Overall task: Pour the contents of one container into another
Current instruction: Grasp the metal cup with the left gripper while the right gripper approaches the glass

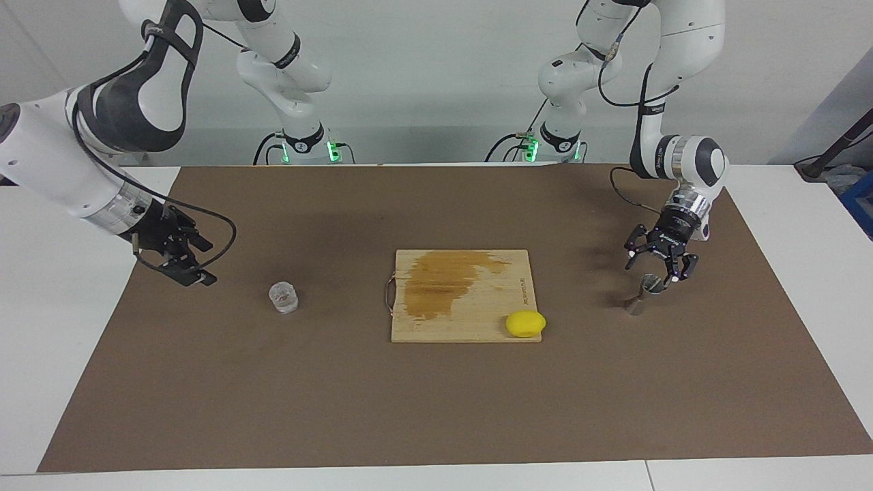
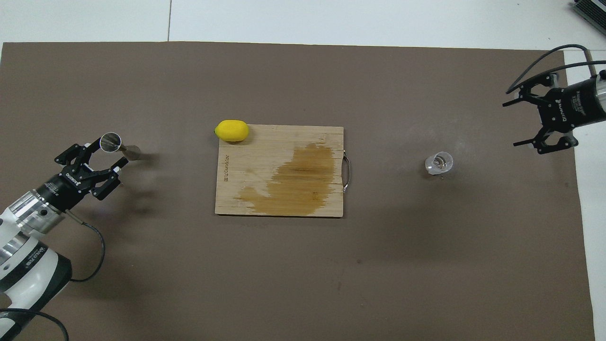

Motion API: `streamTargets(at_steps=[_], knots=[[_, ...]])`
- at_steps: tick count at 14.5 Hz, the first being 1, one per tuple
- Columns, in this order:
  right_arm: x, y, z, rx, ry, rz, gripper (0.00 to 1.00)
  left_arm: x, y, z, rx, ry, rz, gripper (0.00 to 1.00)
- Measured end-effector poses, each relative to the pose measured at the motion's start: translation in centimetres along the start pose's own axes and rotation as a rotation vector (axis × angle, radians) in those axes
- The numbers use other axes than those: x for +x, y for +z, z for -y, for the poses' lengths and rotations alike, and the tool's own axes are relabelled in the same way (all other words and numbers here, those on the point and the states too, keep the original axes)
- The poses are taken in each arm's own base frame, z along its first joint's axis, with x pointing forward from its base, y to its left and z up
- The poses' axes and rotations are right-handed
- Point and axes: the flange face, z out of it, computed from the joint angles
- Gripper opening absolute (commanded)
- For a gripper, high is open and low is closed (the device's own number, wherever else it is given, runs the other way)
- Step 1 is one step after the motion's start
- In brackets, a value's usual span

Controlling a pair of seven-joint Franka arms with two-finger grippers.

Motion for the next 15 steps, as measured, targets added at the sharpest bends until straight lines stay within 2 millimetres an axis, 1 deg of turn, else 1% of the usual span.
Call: streamTargets(at_steps=[2,5,10,12,15], knots=[[0.6,0.4,0.1,0.007,0.044,0.012,0.9,0.1,-0.1,-0.1,-0.005,-0.001,-0.001,0.82],[0.8,0.7,0.5,0.028,0.085,0.014,0.91,0.3,-0.5,-0.5,-0.021,-0.002,-0.011,0.82],[0.5,1.1,0.8,0.033,0.121,0.012,0.92,0.1,-0.5,-0.8,-0.043,-0.009,0.003,0.82],[0.5,1.5,1.0,0.046,0.189,0.054,0.93,0.1,-0.4,-1.0,-0.05,-0.007,-0.002,0.82],[2.0,2.5,0.9,0.046,0.28,0.096,0.93,0.0,-0.3,-1.3,-0.066,-0.011,-0.003,0.82]])
